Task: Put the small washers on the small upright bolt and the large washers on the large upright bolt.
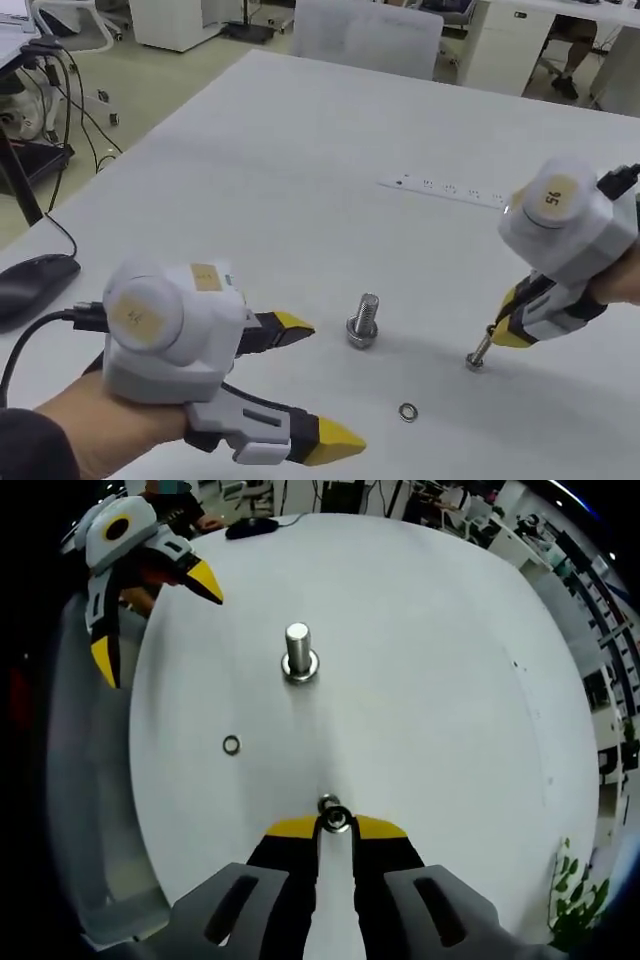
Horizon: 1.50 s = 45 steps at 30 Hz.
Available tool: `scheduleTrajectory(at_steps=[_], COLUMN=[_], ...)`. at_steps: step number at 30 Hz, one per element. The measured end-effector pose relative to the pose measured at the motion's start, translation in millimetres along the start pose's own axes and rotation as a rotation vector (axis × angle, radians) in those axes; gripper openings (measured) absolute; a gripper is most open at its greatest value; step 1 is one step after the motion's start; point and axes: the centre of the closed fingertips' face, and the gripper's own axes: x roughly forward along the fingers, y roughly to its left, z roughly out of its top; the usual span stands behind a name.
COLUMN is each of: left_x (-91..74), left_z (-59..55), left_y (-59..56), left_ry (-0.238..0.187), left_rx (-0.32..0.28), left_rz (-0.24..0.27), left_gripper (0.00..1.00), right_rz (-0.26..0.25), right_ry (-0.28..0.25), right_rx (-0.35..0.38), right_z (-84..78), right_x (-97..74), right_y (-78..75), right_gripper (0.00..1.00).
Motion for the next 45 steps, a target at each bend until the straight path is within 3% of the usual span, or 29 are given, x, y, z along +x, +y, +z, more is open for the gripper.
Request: scheduleTrajectory(at_steps=[16,33,45], left_x=[-1.8,-2.1,-2.5], left_z=[-2.1,-3.9,-4.4], left_y=[1.9,2.5,2.4], left_ry=[0.004,0.012,0.013], left_rx=[-0.005,-0.008,-0.01], left_rz=[0.005,0.008,0.009], left_gripper=[0.71,0.71,0.71], right_rz=[0.018,0.038,0.037], right_ry=[0.006,0.019,0.024], right_rx=[0.004,0.008,-0.004], right_z=[-0.9,-7.1,-7.6], right_x=[10.0,37.6,47.4], right_y=[1.8,5.7,4.2], right_gripper=[0.13,0.13,0.13])
